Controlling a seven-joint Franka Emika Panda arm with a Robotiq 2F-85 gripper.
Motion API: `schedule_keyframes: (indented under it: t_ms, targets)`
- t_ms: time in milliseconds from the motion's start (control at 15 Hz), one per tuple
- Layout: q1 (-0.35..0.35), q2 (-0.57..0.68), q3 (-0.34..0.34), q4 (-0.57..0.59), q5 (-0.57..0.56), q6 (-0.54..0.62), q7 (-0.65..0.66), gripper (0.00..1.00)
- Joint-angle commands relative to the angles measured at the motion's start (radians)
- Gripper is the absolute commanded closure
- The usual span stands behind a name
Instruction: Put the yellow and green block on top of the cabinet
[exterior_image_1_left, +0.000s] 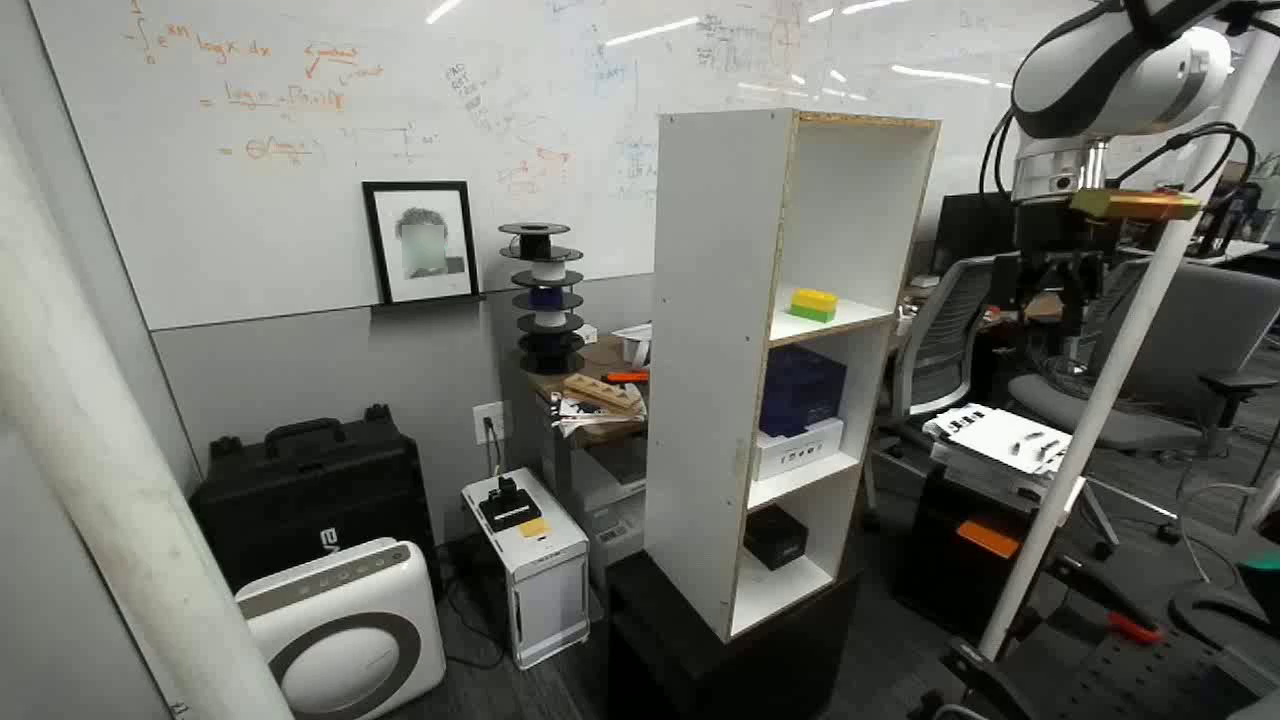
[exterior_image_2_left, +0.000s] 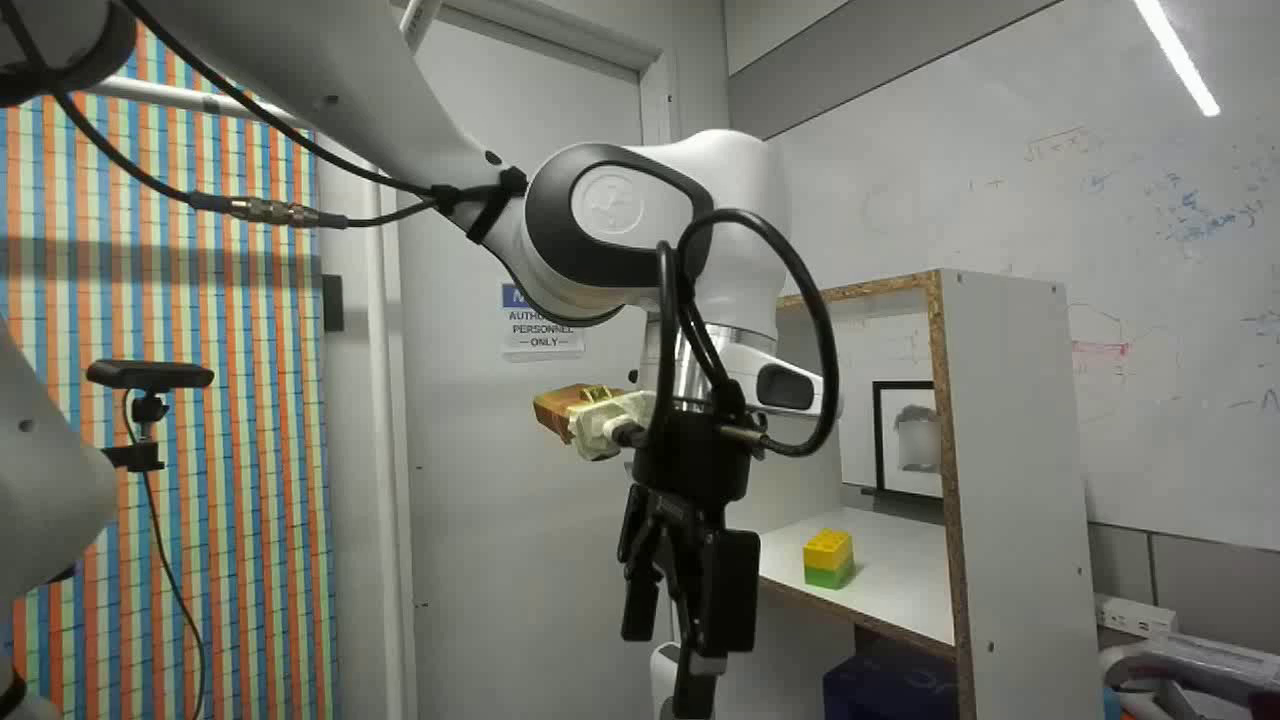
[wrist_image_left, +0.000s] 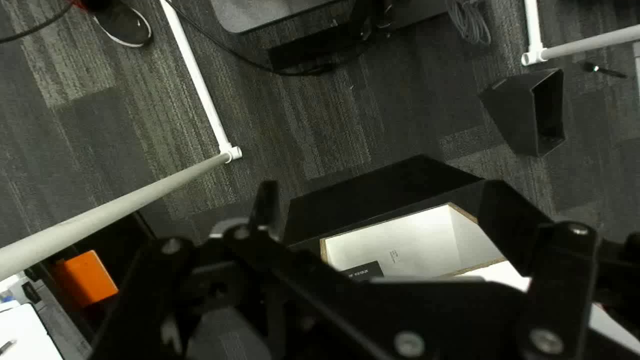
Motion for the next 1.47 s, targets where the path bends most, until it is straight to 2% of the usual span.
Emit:
schedule_keyframes:
  t_ms: [0,467,667,933,1400]
  targets:
    - [-0.004,0.0,0.004,0.004,0.001,-0.002,-0.001,0.0]
    - [0.0,0.01,0.002,0.018,0.02,0.009,-0.005,0.0]
    - [0.041,0.046,0.004,0.006,0.096,0.188,-0.131,0.0]
    - [0.099,0.112,0.026,0.018,0.242,0.354,-0.31,0.0]
    - [0.134,0.178,0.059,0.074,0.455,0.485,-0.638,0.0]
